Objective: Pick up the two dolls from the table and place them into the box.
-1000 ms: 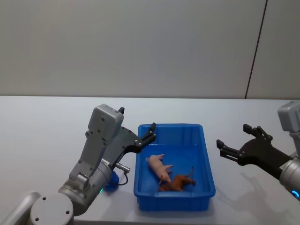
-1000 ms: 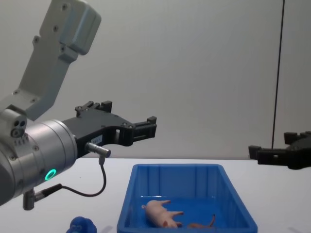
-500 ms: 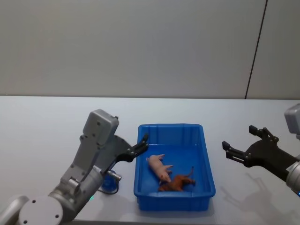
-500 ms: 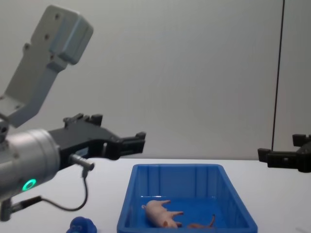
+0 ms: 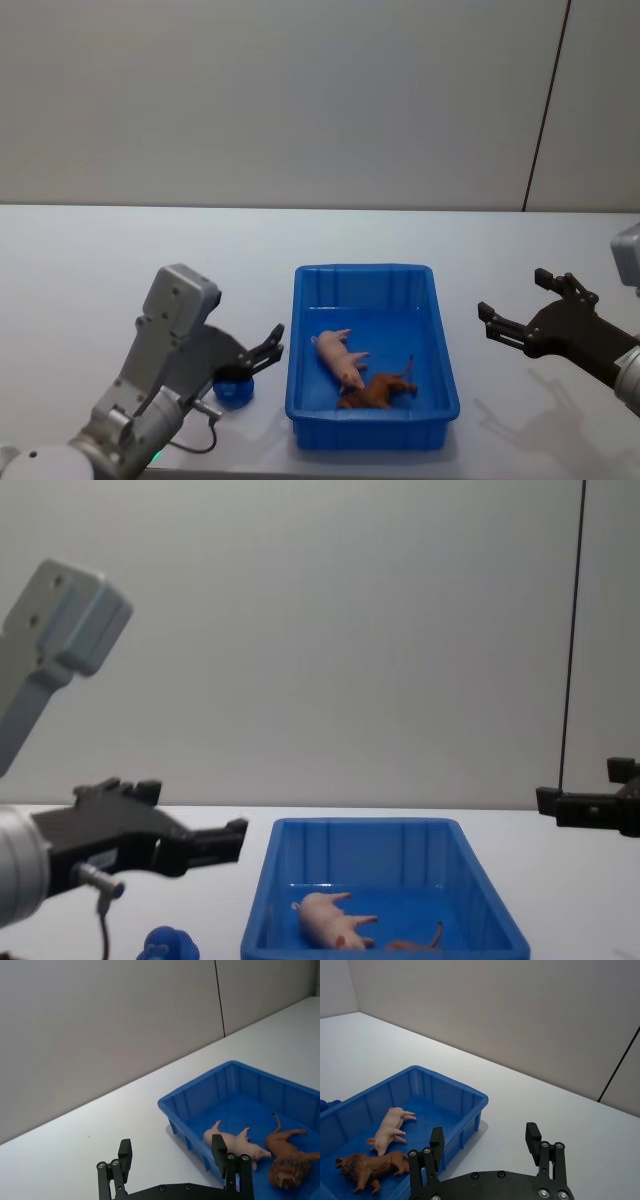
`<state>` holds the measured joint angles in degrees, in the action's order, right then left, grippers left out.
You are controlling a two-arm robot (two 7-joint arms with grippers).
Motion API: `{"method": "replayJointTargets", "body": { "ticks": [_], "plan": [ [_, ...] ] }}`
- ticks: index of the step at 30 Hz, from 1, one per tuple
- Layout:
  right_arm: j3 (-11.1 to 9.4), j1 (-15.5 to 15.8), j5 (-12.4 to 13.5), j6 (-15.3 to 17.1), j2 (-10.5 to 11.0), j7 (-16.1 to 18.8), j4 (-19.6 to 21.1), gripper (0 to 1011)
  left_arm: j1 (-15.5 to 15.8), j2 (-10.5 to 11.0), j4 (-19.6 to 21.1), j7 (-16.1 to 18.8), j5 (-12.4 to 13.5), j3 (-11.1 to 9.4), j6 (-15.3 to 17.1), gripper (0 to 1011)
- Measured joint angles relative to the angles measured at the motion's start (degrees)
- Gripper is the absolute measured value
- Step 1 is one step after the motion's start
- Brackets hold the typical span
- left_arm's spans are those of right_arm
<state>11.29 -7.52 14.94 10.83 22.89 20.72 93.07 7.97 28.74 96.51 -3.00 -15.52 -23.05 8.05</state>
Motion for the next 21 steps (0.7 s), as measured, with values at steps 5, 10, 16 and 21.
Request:
{"method": "replayJointTargets", "body": {
  "ticks": [5, 10, 16, 21],
  "plan": [
    [0.0, 0.0, 0.0, 0.0, 0.1, 0.0, 0.0, 1000, -0.7, 0.8, -0.8, -0.6, -1.1, 0.5, 0.4, 1002],
    [-0.1, 0.1, 0.0, -0.1, 0.1, 0.1, 0.0, 1001, -0.9, 1.1, -2.3, -1.7, -1.7, 0.8, 0.7, 1001],
    [-0.1, 0.1, 0.0, -0.1, 0.1, 0.1, 0.0, 1001, -0.6, 1.0, -4.8, -3.5, -2.0, 1.0, 0.8, 1001],
    [-0.1, 0.1, 0.0, -0.1, 0.1, 0.1, 0.0, 1001, 0.0, 0.6, -6.9, -5.0, -2.0, 1.1, 0.9, 1002]
  ]
}}
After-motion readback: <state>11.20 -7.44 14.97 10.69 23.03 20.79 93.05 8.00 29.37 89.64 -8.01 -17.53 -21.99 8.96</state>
